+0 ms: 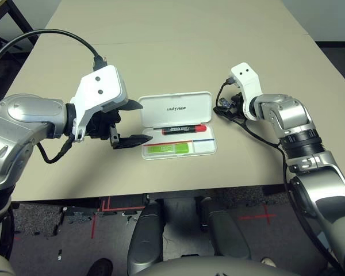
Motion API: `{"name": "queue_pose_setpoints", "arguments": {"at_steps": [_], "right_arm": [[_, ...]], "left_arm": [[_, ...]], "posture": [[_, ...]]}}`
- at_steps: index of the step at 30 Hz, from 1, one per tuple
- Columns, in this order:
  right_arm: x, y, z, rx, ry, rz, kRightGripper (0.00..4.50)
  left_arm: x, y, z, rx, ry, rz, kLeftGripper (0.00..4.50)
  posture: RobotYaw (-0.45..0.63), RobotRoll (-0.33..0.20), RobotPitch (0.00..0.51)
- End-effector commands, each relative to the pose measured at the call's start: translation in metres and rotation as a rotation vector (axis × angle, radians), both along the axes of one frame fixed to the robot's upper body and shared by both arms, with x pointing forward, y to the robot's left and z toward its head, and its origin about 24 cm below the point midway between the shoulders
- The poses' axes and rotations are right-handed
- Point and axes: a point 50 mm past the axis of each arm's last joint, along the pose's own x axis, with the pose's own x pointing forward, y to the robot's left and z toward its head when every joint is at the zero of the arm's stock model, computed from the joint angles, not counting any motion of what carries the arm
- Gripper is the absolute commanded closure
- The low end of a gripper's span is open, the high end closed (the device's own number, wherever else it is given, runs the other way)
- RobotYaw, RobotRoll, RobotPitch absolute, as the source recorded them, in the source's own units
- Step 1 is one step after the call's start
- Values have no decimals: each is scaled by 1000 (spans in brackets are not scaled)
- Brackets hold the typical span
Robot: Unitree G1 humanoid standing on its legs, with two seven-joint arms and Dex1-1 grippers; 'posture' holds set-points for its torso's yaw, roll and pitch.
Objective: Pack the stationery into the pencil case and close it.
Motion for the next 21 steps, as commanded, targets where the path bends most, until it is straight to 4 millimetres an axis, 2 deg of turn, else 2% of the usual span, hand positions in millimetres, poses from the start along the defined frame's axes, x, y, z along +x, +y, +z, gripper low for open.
{"name": "queue_pose_setpoints", "arguments": {"at_steps": [1, 3, 6, 14, 15, 18, 21], "right_arm": [[-2, 4, -11, 23, 73, 10, 0], [-2, 4, -12, 24, 79, 8, 0], [-3, 5, -12, 29, 89, 3, 914], [-5, 4, -14, 27, 95, 8, 3993], [-5, 4, -13, 24, 94, 11, 4173], [-6, -2, -8, 3, 66, 60, 4172], [-7, -17, -1, -22, 28, 140, 4172]], "left_arm": [[-4, -4, -3, 20, 8, -21, 29], [-4, -4, -3, 20, 9, -21, 29], [-4, -5, -3, 19, 11, -21, 0], [-4, -7, -5, 15, 18, -24, 0], [-4, -7, -5, 15, 19, -25, 0], [-4, -8, -6, 19, 21, -27, 0], [-4, -8, -6, 21, 23, -27, 0]], "posture": [[131, 0, 213], [133, 0, 214], [134, 0, 216], [131, 0, 221], [131, 0, 221], [131, 0, 223], [131, 0, 223]]}}
